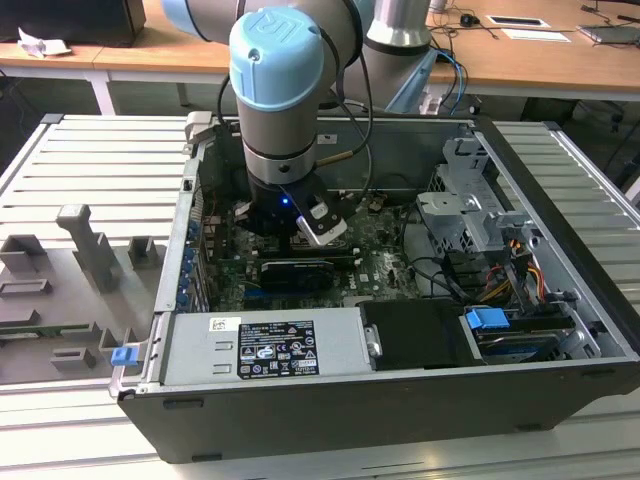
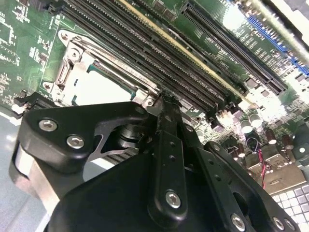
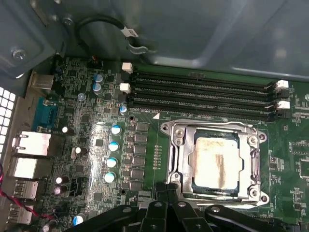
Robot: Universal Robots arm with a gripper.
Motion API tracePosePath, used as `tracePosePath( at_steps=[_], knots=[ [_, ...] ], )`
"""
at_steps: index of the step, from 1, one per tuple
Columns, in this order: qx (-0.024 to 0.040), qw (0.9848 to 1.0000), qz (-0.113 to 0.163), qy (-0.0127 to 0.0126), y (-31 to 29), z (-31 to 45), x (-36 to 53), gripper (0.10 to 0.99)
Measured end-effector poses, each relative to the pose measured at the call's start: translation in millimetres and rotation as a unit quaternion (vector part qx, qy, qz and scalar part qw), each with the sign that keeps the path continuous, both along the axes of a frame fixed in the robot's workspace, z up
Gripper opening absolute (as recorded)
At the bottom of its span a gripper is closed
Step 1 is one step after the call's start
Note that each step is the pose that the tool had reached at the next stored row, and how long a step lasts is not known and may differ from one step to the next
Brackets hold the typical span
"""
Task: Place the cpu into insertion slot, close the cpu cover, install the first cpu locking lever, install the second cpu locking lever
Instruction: 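Install the second cpu locking lever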
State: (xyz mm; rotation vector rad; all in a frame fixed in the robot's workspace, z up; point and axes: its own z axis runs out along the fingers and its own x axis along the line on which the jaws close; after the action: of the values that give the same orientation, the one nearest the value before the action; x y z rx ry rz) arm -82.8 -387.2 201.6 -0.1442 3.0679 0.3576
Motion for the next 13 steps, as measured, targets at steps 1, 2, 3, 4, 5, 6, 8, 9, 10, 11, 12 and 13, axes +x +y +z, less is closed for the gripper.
tracePosePath(
  at_steps=[1,2,3,4,5,6,8,9,10,11,12,13],
  knots=[
    [0.0019,1.0000,0.000,0.0000,0.0,-0.4,0.0,0.106],
    [0.0078,1.0000,0.000,-0.0001,0.1,-2.2,0.0,0.106],
    [0.0113,0.9999,0.000,0.0000,0.0,-4.1,-0.3,0.106],
    [0.0115,0.9999,0.000,0.0000,-0.2,-4.1,-0.6,0.106],
    [0.0116,0.9999,0.000,-0.0001,-0.2,-2.2,-0.7,0.106],
    [0.0115,0.9999,0.000,0.0000,-0.2,-0.6,-0.7,0.106],
    [0.0115,0.9999,0.000,0.0000,-0.2,4.7,-0.7,0.106],
    [0.0115,0.9999,0.000,0.0000,-0.2,5.9,-0.7,0.106],
    [0.0115,0.9999,0.000,0.0000,-0.2,6.7,-0.7,0.106],
    [0.0115,0.9999,0.000,0.0000,-0.2,8.2,-0.7,0.106],
    [0.0115,0.9999,0.000,0.0000,-0.2,9.2,-0.7,0.106],
    [0.0115,0.9999,0.000,0.0000,-0.2,9.9,-0.7,0.106]
  ],
)
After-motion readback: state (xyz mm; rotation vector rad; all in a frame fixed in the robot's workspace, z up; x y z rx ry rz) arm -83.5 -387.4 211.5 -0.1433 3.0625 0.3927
